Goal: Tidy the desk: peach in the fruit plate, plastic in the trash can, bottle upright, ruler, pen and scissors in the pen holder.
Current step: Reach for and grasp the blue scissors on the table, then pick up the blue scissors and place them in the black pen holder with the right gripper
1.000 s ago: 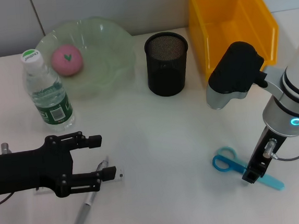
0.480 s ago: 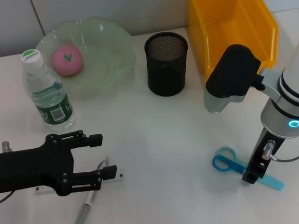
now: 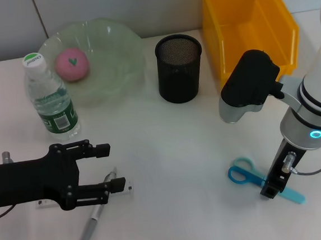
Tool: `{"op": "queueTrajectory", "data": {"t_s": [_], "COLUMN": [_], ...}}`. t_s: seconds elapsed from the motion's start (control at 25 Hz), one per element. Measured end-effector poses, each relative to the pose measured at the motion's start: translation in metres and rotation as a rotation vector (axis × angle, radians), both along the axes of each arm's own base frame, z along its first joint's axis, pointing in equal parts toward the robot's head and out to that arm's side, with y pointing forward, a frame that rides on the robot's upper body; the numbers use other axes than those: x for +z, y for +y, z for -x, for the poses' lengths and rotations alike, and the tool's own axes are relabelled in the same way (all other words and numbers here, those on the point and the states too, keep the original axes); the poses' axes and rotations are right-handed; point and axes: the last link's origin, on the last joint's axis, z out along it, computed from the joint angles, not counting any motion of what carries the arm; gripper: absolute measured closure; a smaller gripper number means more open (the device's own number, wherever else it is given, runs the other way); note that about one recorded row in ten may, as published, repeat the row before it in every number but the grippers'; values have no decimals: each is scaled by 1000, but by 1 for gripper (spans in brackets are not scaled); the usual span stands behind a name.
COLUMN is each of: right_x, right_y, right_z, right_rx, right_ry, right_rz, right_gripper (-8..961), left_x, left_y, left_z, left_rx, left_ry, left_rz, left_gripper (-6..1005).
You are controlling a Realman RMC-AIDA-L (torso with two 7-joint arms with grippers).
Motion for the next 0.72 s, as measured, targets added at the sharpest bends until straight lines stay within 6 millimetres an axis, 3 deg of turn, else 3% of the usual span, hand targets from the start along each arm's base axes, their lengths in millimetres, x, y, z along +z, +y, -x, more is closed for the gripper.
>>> {"op": "queueTrajectory", "data": {"t_s": [0.48, 0.56, 0.72], "right_x": [-1, -1, -1], "right_y": [0, 0, 0], "right_z": [-1, -2, -2], "right_rx": [-2, -3, -4], "right_ry": [-2, -3, -2], "right_rz": [1, 2, 1], "right_gripper": [553, 737, 739], "left_x": [0, 0, 0], "left_y": [-1, -1, -1], "left_z": [1, 1, 1], "left_rx": [4, 4, 3], "left_ry": [0, 0, -2], "left_rz": [0, 0, 0], "left_gripper": [204, 204, 204]}}
